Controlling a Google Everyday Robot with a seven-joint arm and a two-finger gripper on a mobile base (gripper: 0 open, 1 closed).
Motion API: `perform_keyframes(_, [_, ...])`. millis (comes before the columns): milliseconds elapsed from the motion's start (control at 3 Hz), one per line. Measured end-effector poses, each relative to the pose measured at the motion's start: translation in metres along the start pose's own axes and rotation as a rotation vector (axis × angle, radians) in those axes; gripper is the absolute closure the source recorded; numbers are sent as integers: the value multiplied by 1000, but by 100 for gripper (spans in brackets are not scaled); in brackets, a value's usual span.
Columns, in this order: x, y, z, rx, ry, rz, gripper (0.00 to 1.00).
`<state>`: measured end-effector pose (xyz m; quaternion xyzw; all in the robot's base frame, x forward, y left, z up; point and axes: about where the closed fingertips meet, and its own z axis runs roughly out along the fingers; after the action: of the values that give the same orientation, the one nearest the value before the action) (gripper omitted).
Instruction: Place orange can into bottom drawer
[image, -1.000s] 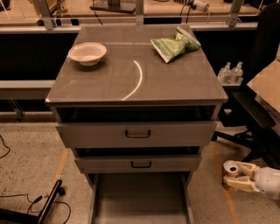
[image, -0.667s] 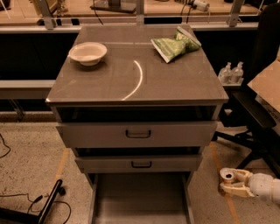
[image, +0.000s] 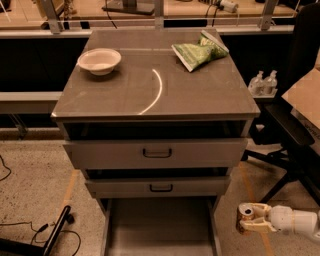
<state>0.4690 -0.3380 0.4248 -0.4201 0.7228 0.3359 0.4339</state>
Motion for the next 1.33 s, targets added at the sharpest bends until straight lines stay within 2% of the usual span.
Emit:
perform_keyframes(333, [1,1,9,-8,-8,-8,100])
perform_keyframes(667, [21,2,39,-28,-45,-26,100])
perform_keyframes(1000, [53,9,96,-53,-123,-65,100])
perform_keyframes(1333, [72,22,145,-94,-182,-116,100])
